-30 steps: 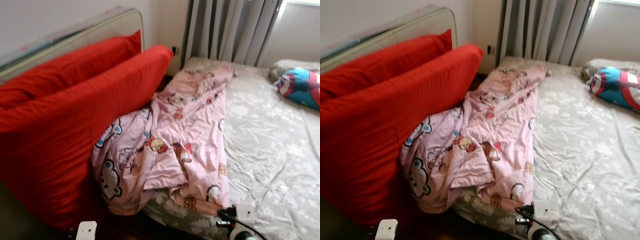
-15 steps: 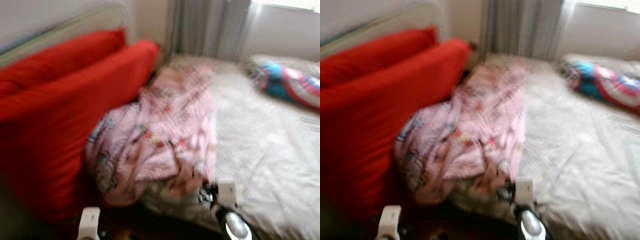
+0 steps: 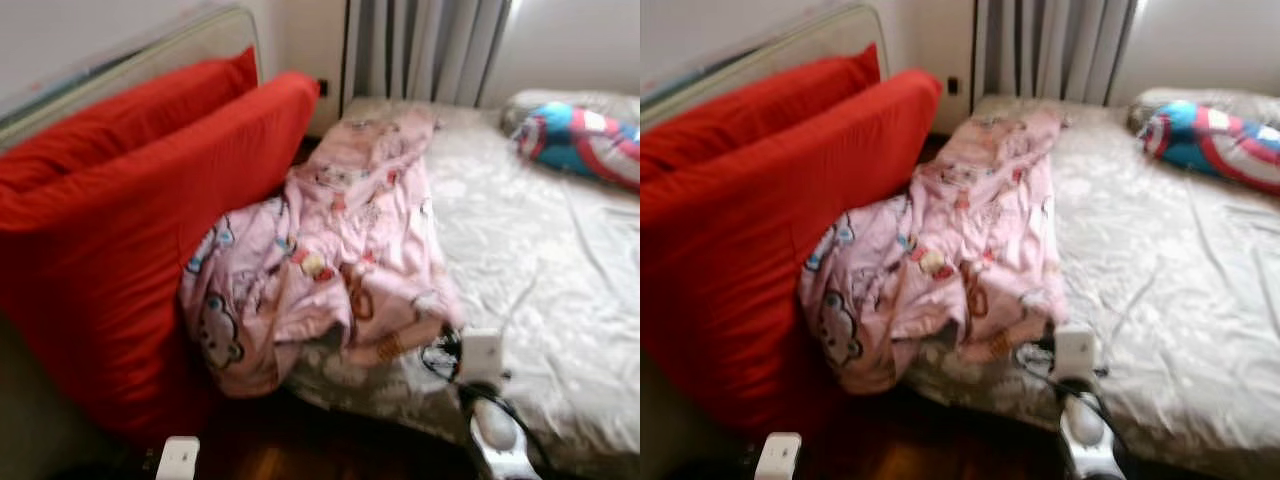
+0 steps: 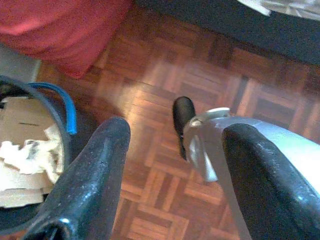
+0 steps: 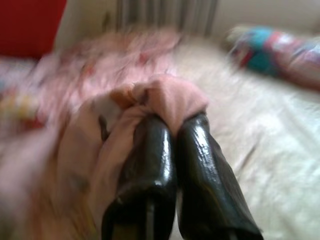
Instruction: Clean up the room
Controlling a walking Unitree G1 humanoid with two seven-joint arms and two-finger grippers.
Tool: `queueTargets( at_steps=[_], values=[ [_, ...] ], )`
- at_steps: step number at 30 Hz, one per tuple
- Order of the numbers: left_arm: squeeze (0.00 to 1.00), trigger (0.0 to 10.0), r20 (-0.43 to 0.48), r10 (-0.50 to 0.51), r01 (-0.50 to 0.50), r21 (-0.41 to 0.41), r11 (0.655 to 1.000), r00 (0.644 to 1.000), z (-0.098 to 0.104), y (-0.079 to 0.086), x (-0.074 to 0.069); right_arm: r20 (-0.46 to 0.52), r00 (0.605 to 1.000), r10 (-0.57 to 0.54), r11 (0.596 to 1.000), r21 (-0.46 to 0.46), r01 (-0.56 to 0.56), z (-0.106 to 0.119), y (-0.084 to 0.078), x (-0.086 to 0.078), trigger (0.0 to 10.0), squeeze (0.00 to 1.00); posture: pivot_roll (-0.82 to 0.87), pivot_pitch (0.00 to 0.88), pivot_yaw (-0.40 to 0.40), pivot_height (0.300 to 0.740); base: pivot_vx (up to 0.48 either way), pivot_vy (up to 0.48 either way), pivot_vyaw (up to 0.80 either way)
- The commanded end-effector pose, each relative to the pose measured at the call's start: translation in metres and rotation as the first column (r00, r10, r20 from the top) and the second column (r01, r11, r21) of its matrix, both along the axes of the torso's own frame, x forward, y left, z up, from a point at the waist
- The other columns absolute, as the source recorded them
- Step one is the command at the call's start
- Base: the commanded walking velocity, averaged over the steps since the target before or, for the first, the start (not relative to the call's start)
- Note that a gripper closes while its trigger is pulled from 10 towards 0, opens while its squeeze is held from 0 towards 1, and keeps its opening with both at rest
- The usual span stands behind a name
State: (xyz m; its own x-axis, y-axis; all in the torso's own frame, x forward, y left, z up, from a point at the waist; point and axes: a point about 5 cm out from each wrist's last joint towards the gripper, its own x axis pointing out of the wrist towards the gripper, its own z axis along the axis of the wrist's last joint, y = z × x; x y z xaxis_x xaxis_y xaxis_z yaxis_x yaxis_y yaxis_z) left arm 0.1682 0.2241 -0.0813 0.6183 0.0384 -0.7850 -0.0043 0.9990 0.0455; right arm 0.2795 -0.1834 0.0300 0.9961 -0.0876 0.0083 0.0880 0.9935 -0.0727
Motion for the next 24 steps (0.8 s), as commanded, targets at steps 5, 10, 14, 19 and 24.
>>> queueTargets(
  at_steps=[5,10,14,19,24],
  values=[
    [0.00,10.0,-0.016,-0.010,0.010,0.010,1.000,1.000,-0.001,0.002,-0.002,0.219,0.971,-0.092,0.995,-0.009,0.097,0.044,-0.002,0.006,10.0,0.00,-0.02,0.050,-0.022,0.740,0.000,0.000,0.00],
    [0.00,10.0,-0.017,-0.019,0.019,0.010,1.000,1.000,-0.001,0.002,-0.002,0.214,0.964,-0.158,0.987,-0.005,0.163,0.042,-0.013,-0.001,10.0,0.00,-0.03,0.048,-0.024,0.740,0.000,0.000,0.00],
    [0.00,10.0,-0.018,-0.027,0.027,0.008,1.000,0.999,-0.001,0.001,-0.001,0.105,0.981,-0.166,0.985,-0.029,0.170,0.026,-0.013,-0.012,10.0,0.00,-0.02,0.048,-0.026,0.740,0.000,0.000,0.00],
    [0.00,10.0,-0.019,-0.032,0.032,0.008,0.999,0.999,-0.001,0.001,-0.001,-0.040,0.988,-0.148,0.989,-0.022,0.147,0.003,-0.010,-0.020,10.0,0.00,-0.02,0.046,-0.026,0.740,0.000,0.000,0.00],
    [0.00,10.0,-0.022,-0.041,0.041,0.008,0.999,0.999,0.000,0.000,-0.001,-0.122,0.990,-0.072,0.997,-0.032,0.069,-0.009,-0.001,-0.025,10.0,0.00,-0.03,0.046,-0.026,0.740,0.000,0.000,0.00]
  ],
)
